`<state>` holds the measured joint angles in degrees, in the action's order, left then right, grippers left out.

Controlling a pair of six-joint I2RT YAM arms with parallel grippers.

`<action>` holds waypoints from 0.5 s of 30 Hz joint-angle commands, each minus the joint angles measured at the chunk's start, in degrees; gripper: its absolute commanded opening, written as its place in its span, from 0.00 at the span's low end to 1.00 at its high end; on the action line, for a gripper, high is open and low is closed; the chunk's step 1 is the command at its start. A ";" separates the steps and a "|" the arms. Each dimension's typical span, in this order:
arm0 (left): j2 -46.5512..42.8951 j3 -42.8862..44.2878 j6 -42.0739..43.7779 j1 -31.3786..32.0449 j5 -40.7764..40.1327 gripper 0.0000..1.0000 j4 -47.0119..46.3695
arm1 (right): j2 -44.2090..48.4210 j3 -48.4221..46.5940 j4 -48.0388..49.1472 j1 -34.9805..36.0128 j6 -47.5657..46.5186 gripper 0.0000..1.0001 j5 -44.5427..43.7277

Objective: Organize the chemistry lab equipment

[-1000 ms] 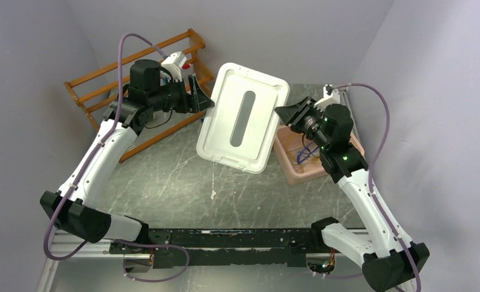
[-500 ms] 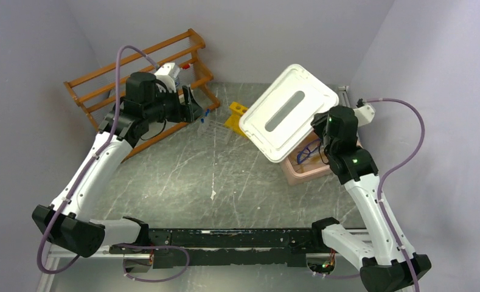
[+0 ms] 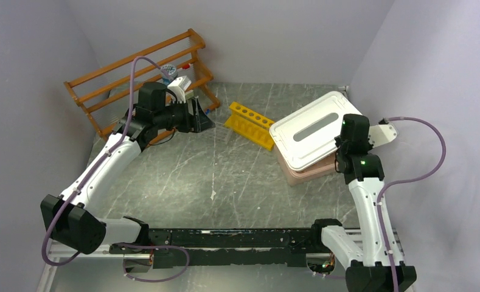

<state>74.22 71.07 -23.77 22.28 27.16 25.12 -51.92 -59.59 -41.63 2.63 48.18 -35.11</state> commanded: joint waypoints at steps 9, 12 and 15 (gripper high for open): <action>0.30 -2.84 2.74 0.39 0.97 0.73 -1.65 | -0.62 4.92 -3.57 -10.19 2.73 0.01 4.87; 0.22 -3.00 2.76 0.39 0.71 0.73 -1.83 | -0.11 6.33 -4.45 -10.19 3.48 0.08 3.43; 0.63 -3.01 2.68 0.39 1.05 0.73 -1.91 | 0.34 7.64 -5.21 -10.19 4.00 0.13 2.85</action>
<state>74.98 68.27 -21.98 22.28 27.42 24.71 -52.40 -53.80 -43.83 -6.87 51.53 -29.32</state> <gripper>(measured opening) 0.731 0.312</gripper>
